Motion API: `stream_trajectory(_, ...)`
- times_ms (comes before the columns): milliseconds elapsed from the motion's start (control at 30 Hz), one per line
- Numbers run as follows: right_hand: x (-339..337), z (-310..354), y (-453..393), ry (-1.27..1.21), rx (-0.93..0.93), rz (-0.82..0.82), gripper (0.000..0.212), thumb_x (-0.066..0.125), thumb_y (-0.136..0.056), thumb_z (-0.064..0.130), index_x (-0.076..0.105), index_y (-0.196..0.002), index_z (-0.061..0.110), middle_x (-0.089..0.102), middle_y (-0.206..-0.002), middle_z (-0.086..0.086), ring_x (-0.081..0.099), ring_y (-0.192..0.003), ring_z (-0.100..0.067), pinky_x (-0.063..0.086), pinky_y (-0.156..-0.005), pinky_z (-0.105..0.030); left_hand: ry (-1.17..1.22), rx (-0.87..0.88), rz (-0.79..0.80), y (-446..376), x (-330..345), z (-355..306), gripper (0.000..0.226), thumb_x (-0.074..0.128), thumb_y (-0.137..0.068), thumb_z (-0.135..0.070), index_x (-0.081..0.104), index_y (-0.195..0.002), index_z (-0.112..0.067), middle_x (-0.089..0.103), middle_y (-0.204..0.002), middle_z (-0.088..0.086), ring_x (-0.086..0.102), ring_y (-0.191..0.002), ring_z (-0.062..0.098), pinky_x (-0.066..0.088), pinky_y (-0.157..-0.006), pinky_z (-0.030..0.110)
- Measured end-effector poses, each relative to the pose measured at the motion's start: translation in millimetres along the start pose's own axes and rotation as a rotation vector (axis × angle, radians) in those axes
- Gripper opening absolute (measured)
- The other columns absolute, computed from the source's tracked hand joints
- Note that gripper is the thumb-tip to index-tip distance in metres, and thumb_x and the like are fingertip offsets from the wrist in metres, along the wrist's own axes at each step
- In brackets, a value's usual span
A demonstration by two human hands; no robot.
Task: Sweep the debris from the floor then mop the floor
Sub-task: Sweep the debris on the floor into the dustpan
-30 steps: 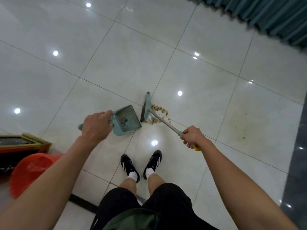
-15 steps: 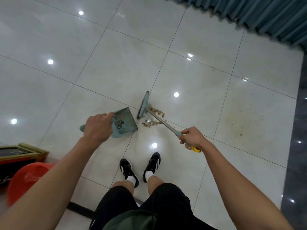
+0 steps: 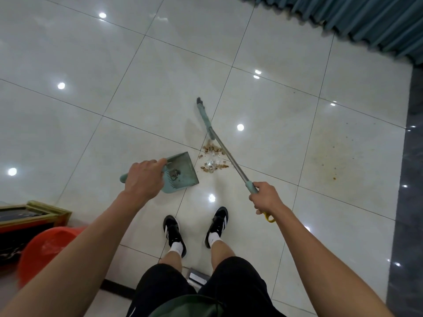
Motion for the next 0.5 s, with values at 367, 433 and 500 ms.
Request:
stream_trajectory(367, 24.3, -7.0, -2.9, 0.333, 0.062, -0.099, 0.046, 0.049, -0.083, 0.002, 0.059, -0.125, 0.017, 0.057, -0.098, -0.006, 0.061, -0.081, -0.026, 0.049, -0.064, -0.03, 0.029, 0.036, -0.042, -0.3, 10.3, 27.7, 0.015, 0.049, -0.092, -0.018, 0.055, -0.105, -0.022, 0.066, -0.086, 0.0, 0.058, -0.073, 0.023, 0.045, -0.068, 0.037)
stream_trajectory(433, 36.4, -6.8, -0.6, 0.338, 0.079, -0.065, 0.044, 0.049, -0.083, 0.003, 0.058, -0.125, 0.014, 0.059, -0.104, -0.01, 0.063, -0.086, -0.029, 0.053, -0.067, -0.032, 0.05, 0.022, -0.049, -0.8, 11.5, 32.5, 0.014, 0.051, -0.09, -0.017, 0.055, -0.103, -0.02, 0.065, -0.083, 0.001, 0.057, -0.07, 0.025, 0.043, -0.066, 0.037)
stream_trajectory(500, 49.3, -7.2, 3.6, 0.343, 0.086, -0.033, 0.044, 0.049, -0.084, 0.003, 0.057, -0.126, 0.013, 0.059, -0.108, -0.012, 0.063, -0.089, -0.029, 0.053, -0.068, -0.032, 0.055, 0.013, -0.049, -1.2, 13.7, 35.8, 0.012, 0.051, -0.089, -0.016, 0.054, -0.1, -0.019, 0.064, -0.08, 0.001, 0.052, -0.066, 0.024, 0.04, -0.063, 0.036)
Point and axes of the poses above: each hand's wrist, its own y-axis away from the middle knuckle, its own x-axis out of the palm, z = x × y, the point moved 10 cm from there along -y, towards the middle knuckle
